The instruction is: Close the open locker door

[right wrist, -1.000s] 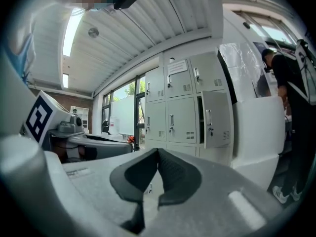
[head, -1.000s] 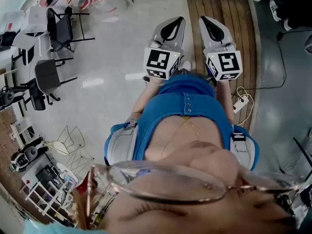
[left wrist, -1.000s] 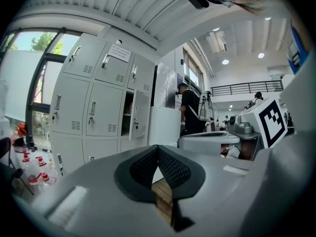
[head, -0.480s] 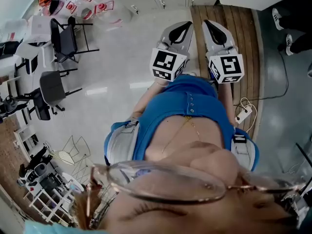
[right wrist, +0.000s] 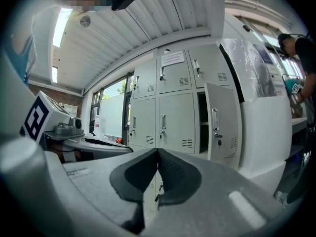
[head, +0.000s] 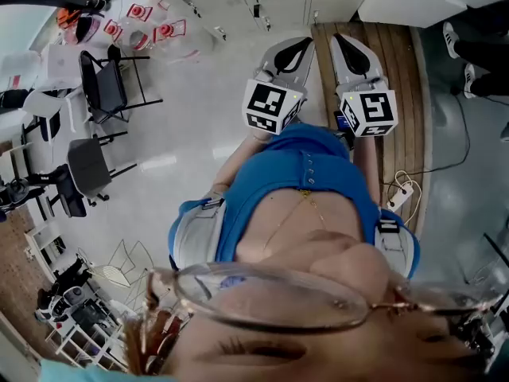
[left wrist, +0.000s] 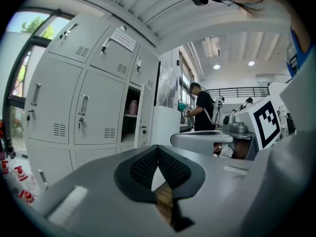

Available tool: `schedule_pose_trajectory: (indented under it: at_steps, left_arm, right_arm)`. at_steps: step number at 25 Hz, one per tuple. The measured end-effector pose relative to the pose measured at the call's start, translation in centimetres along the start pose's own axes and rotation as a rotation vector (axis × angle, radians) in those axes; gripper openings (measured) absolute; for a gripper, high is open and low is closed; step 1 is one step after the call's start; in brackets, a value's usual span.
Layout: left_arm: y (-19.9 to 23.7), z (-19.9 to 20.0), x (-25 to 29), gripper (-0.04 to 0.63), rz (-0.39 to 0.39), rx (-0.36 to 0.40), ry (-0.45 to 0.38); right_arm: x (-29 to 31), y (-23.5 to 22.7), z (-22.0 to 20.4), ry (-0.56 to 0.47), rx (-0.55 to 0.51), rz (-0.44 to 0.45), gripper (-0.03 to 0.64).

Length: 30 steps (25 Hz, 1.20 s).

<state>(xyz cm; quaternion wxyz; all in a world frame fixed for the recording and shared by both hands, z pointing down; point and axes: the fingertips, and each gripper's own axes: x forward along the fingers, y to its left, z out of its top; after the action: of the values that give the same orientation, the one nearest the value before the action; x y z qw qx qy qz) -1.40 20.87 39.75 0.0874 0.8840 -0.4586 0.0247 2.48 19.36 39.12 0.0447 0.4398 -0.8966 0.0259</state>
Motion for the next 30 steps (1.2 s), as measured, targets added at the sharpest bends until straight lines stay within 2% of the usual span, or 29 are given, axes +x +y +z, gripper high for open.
schedule_pose_trajectory:
  at_steps: [10,18,30]
  left_arm:
    - [4.0,0.7,0.8,0.000,-0.040,0.015,0.017]
    - [6.9,1.3,3.2,0.000,-0.022,-0.006,0.017]
    - [10.9,4.0,12.1,0.000,-0.005,0.013,0.008]
  right_arm:
    - [4.2,-0.1,0.4,-0.003,0.006,-0.040,0.003]
    - [7.7,-0.9,1.1,-0.002,-0.007,-0.012,0.003]
    - [14.3,-7.9,3.0,-0.029,0.002,0.021,0.003]
